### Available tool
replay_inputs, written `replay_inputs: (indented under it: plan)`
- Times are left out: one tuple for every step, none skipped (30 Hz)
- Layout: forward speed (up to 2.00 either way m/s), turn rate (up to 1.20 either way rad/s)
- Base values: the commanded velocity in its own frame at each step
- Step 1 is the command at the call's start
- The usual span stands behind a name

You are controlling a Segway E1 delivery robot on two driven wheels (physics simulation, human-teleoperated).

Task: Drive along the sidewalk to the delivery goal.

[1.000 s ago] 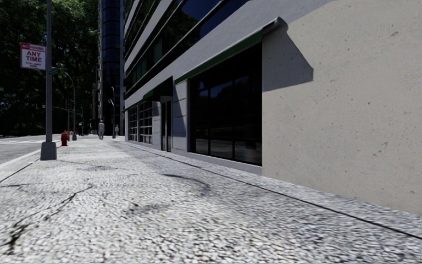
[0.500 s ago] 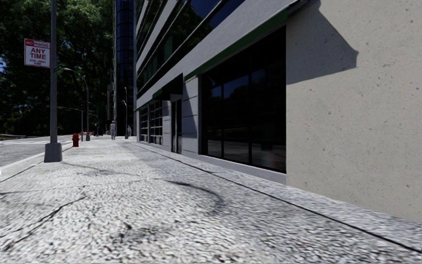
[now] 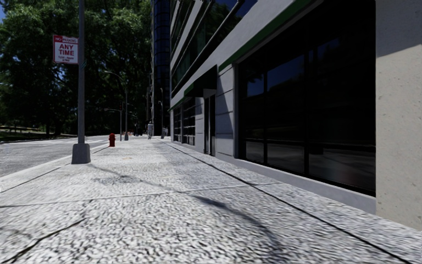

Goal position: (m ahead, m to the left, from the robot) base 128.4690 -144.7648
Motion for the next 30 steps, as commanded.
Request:
replay_inputs:
  plan:
    - [2.0, 0.46]
    - [2.0, 0.46]
    - [2.0, 0.46]
    - [2.0, 0.46]
    - [2.0, 0.46]
    - [2.0, 0.46]
    - [2.0, 0.46]
    - [2.0, 0.46]
    - [2.0, 0.45]
    - [2.0, 0.34]
    - [2.0, 0.34]
    - [2.0, 0.0]
    - [2.0, 0.0]
    - [2.0, 0.0]
    - [2.0, 0.0]
    - [2.0, 0.0]
    - [2.0, 0.0]
    - [2.0, 0.16]
    - [2.0, 0.34]
    - [2.0, 0.34]
    - [2.0, 0.41]
    - [2.0, 0.42]
    - [2.0, 0.42]
    - [2.0, 0.42]
    - [2.0, 0.4]
    - [2.0, 0.39]
    - [2.0, 0.39]
    - [2.0, 0.39]
    - [2.0, 0.39]
    - [2.0, 0.39]
